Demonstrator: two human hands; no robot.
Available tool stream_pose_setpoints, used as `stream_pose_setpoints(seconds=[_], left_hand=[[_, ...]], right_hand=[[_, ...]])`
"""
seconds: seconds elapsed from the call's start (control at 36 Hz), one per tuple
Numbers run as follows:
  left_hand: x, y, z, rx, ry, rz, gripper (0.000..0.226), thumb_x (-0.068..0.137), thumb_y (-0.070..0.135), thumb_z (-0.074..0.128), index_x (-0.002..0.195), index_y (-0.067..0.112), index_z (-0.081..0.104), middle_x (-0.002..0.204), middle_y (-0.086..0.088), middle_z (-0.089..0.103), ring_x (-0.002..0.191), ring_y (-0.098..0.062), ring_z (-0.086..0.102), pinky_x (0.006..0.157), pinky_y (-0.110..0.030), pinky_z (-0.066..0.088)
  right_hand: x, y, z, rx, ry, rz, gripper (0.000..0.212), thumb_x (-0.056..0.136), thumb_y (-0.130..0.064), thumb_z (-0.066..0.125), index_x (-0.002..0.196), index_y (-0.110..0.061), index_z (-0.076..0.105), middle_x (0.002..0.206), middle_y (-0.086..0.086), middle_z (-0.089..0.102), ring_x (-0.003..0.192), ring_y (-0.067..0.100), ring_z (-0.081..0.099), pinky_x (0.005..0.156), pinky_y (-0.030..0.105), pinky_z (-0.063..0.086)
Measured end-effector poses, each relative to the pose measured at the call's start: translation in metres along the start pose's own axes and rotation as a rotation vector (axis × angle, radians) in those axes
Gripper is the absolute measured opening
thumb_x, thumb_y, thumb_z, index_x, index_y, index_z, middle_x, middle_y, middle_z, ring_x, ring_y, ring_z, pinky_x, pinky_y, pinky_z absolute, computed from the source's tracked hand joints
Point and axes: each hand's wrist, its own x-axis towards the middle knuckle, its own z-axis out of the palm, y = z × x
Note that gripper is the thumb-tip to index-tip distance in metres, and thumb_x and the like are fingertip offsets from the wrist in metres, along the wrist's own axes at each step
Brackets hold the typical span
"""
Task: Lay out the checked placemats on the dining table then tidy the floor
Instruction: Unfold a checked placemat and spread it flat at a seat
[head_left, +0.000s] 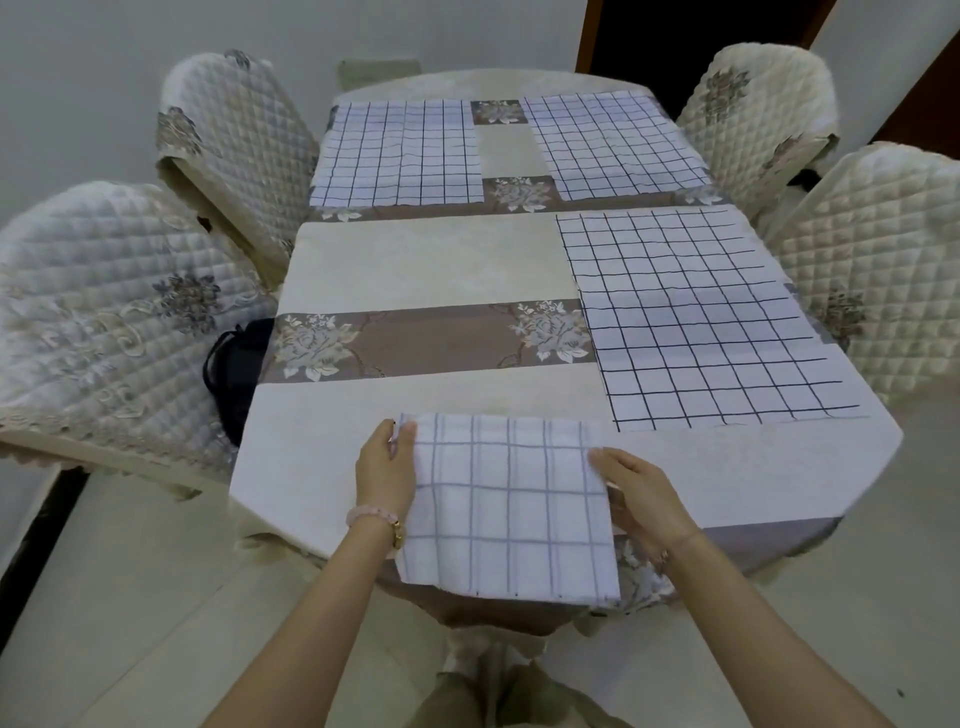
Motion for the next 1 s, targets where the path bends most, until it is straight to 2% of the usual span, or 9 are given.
stream_pose_setpoints(seconds=[0.17, 0.22, 0.31, 0.36, 0.47, 0.56, 0.78, 0.86, 1.0], left_hand=[[0.003, -0.013, 0.002, 0.092, 0.001, -0.115, 0.037, 0.099, 0.023, 0.039, 0.065, 0.015, 0.030, 0.060, 0.000, 0.032, 0.064, -0.019, 0.034, 0.052, -0.027, 0.023], [-0.001, -0.012, 0.002, 0.217, -0.075, -0.079, 0.016, 0.099, 0.024, 0.041, 0.090, 0.013, 0.048, 0.080, 0.001, 0.051, 0.081, -0.020, 0.047, 0.062, -0.028, 0.035], [-0.008, -0.015, 0.002, 0.521, -0.003, 0.165, 0.035, 0.092, 0.016, 0.055, 0.124, 0.005, 0.050, 0.121, -0.012, 0.054, 0.109, -0.030, 0.051, 0.090, -0.038, 0.043], [-0.018, -0.013, 0.007, 0.540, -0.037, 0.326, 0.033, 0.088, 0.011, 0.059, 0.120, 0.005, 0.054, 0.122, -0.013, 0.055, 0.111, -0.030, 0.051, 0.095, -0.038, 0.044], [-0.055, 0.008, 0.027, 0.275, -0.481, 0.243, 0.032, 0.094, 0.026, 0.051, 0.125, 0.018, 0.052, 0.127, 0.005, 0.054, 0.117, -0.008, 0.049, 0.100, -0.019, 0.037], [-0.080, 0.019, 0.044, 0.293, -0.633, 0.300, 0.040, 0.091, 0.037, 0.054, 0.129, 0.025, 0.048, 0.132, 0.011, 0.050, 0.119, -0.002, 0.045, 0.100, -0.015, 0.033], [-0.096, 0.031, 0.057, 0.246, -0.622, 0.204, 0.062, 0.077, 0.047, 0.067, 0.129, 0.030, 0.039, 0.121, 0.026, 0.035, 0.112, 0.005, 0.040, 0.100, -0.018, 0.038], [-0.093, 0.030, 0.057, 0.144, -0.630, 0.108, 0.042, 0.082, 0.040, 0.063, 0.119, 0.029, 0.046, 0.121, 0.017, 0.051, 0.110, -0.003, 0.051, 0.097, -0.025, 0.046], [-0.086, 0.021, 0.055, -0.026, -0.621, 0.006, 0.011, 0.094, 0.025, 0.050, 0.094, 0.022, 0.060, 0.125, 0.009, 0.060, 0.112, -0.009, 0.057, 0.077, -0.006, 0.047]], right_hand=[[-0.004, 0.031, -0.007, -0.130, -0.088, 0.153, 0.021, 0.088, -0.007, 0.060, 0.107, -0.001, 0.066, 0.107, 0.020, 0.070, 0.099, 0.036, 0.067, 0.084, 0.047, 0.055], [-0.007, 0.038, -0.005, -0.155, -0.058, 0.159, 0.020, 0.088, -0.004, 0.058, 0.106, 0.001, 0.065, 0.107, 0.022, 0.069, 0.097, 0.035, 0.066, 0.083, 0.046, 0.056], [-0.009, 0.045, -0.003, -0.138, 0.000, 0.172, 0.024, 0.089, -0.005, 0.058, 0.109, 0.005, 0.063, 0.105, 0.022, 0.069, 0.092, 0.033, 0.066, 0.077, 0.042, 0.057], [-0.010, 0.046, -0.003, -0.109, 0.021, 0.176, 0.025, 0.090, -0.009, 0.057, 0.109, 0.005, 0.063, 0.101, 0.020, 0.069, 0.089, 0.031, 0.066, 0.072, 0.039, 0.058], [-0.014, 0.045, 0.000, 0.085, 0.019, 0.181, 0.031, 0.095, -0.020, 0.048, 0.112, 0.002, 0.064, 0.105, 0.020, 0.070, 0.097, 0.033, 0.066, 0.080, 0.042, 0.056], [-0.020, 0.040, 0.000, 0.243, -0.071, 0.190, 0.041, 0.100, -0.029, 0.036, 0.120, -0.004, 0.061, 0.115, 0.017, 0.068, 0.108, 0.032, 0.063, 0.087, 0.045, 0.054], [-0.033, 0.031, 0.007, 0.567, -0.262, 0.207, 0.052, 0.097, -0.039, 0.035, 0.129, -0.002, 0.052, 0.130, 0.017, 0.059, 0.123, 0.030, 0.055, 0.094, 0.037, 0.050], [-0.033, 0.032, 0.009, 0.481, -0.275, 0.155, 0.049, 0.092, -0.033, 0.042, 0.129, -0.002, 0.053, 0.130, 0.015, 0.060, 0.122, 0.029, 0.055, 0.098, 0.036, 0.048], [-0.035, 0.033, 0.012, 0.215, -0.285, 0.042, 0.037, 0.095, -0.025, 0.048, 0.126, -0.009, 0.059, 0.126, 0.014, 0.062, 0.120, 0.029, 0.057, 0.101, 0.044, 0.047]])
